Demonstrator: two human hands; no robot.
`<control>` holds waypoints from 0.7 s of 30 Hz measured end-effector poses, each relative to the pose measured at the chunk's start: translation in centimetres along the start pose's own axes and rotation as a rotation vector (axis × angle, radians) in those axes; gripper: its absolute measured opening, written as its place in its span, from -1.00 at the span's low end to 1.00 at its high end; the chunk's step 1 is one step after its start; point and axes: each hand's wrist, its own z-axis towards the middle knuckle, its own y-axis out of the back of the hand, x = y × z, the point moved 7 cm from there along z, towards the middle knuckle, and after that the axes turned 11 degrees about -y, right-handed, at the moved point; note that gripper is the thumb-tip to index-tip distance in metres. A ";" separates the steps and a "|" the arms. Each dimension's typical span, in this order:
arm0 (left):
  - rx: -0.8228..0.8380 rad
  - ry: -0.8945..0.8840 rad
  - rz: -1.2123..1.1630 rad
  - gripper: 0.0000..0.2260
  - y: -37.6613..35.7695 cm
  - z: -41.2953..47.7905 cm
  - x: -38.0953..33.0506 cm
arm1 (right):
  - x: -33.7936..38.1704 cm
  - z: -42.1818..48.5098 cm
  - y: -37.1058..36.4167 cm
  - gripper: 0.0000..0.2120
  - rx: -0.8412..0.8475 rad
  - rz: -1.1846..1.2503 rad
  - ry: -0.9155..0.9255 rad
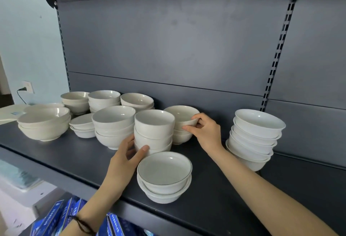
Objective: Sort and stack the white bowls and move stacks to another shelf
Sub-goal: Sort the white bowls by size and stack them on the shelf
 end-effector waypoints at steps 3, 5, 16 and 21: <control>-0.006 -0.002 -0.011 -0.63 -0.1 0.0 -0.1 | -0.4 0.1 -0.4 -0.71 0.022 -0.040 -0.001; -0.011 -0.004 -0.018 -0.62 -0.1 0.0 -0.2 | -0.8 0.0 -0.7 -0.69 0.069 -0.049 -0.021; -0.034 -0.135 -0.099 -0.68 -0.7 0.0 -2.0 | 0.6 -9.5 0.5 -0.72 0.411 0.122 0.098; 0.016 -0.214 -0.046 -0.66 -1.3 -0.2 -2.9 | -0.2 -13.2 -0.4 -0.59 0.697 -0.088 0.228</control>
